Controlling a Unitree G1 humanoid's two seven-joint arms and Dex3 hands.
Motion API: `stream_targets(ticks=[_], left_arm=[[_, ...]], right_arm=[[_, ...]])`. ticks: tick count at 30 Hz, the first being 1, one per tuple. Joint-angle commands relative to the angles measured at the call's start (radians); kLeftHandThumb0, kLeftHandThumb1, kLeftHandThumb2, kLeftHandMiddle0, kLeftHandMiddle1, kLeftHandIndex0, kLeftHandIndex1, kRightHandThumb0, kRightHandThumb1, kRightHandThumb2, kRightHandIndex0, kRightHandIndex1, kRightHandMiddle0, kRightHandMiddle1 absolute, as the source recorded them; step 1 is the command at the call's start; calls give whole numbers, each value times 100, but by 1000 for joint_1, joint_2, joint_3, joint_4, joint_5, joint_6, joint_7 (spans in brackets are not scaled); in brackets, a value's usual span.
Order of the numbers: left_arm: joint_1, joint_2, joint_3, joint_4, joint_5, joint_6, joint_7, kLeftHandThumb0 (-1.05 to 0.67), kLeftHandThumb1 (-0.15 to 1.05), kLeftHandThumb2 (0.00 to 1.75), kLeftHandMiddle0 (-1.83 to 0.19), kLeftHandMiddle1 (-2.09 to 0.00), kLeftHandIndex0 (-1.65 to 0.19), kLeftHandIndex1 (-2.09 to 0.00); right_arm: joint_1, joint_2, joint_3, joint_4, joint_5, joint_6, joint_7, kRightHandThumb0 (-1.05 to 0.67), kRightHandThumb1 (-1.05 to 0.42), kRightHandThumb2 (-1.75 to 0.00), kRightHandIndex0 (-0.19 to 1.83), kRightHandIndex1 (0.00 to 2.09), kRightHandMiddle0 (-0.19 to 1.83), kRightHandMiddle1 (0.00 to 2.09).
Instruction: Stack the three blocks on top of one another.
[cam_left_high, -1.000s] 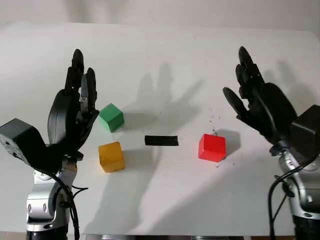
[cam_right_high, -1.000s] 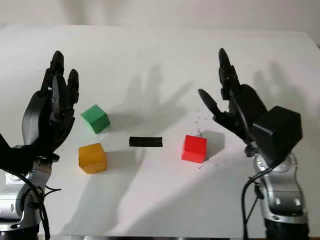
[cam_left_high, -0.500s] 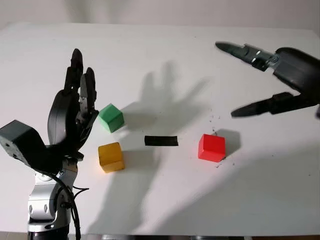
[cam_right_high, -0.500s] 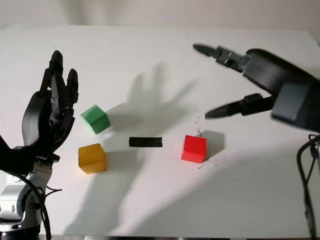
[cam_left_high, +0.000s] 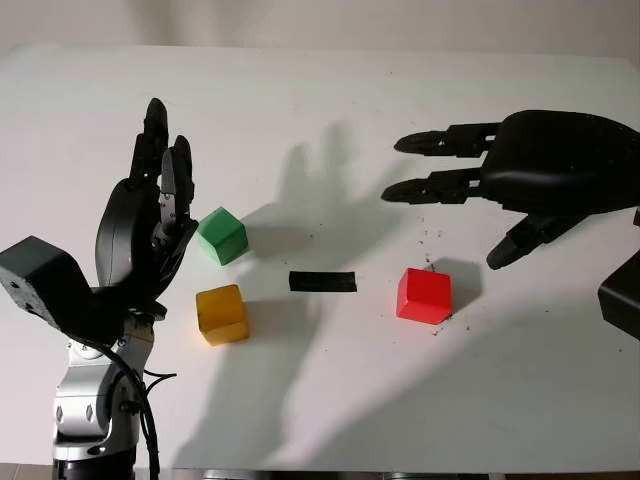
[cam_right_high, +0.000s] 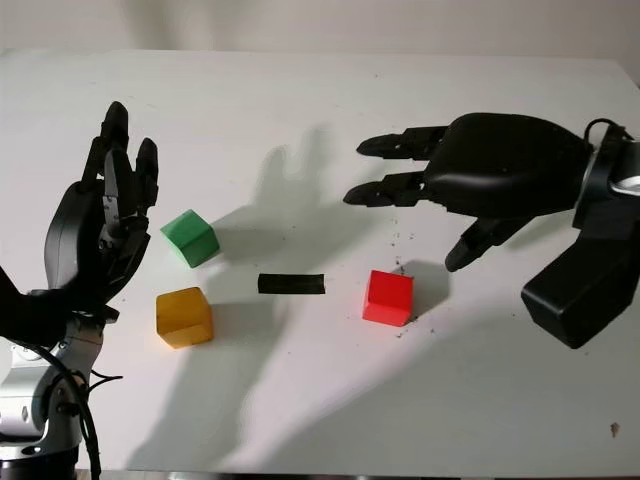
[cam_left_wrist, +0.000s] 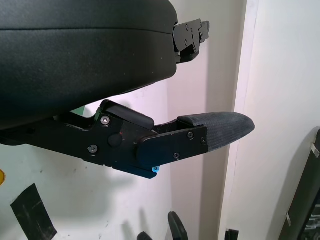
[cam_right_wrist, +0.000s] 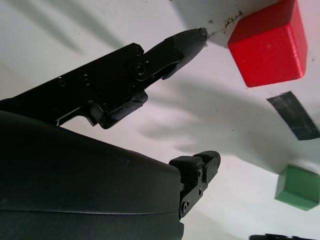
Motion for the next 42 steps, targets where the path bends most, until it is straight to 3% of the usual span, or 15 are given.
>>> stream_targets(ticks=[1, 6, 14, 32, 42], left_arm=[[-2, 7, 1, -4, -3, 4, -2, -76, 105, 62, 19, 0, 19, 0], [3, 2, -2, -9, -3, 7, 2, -76, 105, 62, 19, 0, 19, 0], [13, 1, 4, -12, -6, 1, 4, -75, 105, 63, 19, 0, 19, 0], [30, 0, 1, -22, -14, 1, 0, -75, 105, 61, 19, 0, 19, 0], [32, -14, 0, -24, -18, 3, 15, -74, 105, 59, 19, 0, 19, 0]], right_arm=[[-16, 7, 14, 22, -6, -31, -21, -52, -85, -6, 14, 6, 43, 13], [13, 30, 28, 41, -45, -85, -80, -52, -83, -5, 10, 4, 43, 11], [83, 18, 57, -19, -34, -95, -92, -34, -90, -7, 10, 5, 46, 10], [123, 36, 97, -5, -108, -120, -117, -37, -90, -5, 3, 4, 47, 9], [147, 82, 55, 36, -216, -179, -295, -36, -93, -6, 14, 9, 61, 16]])
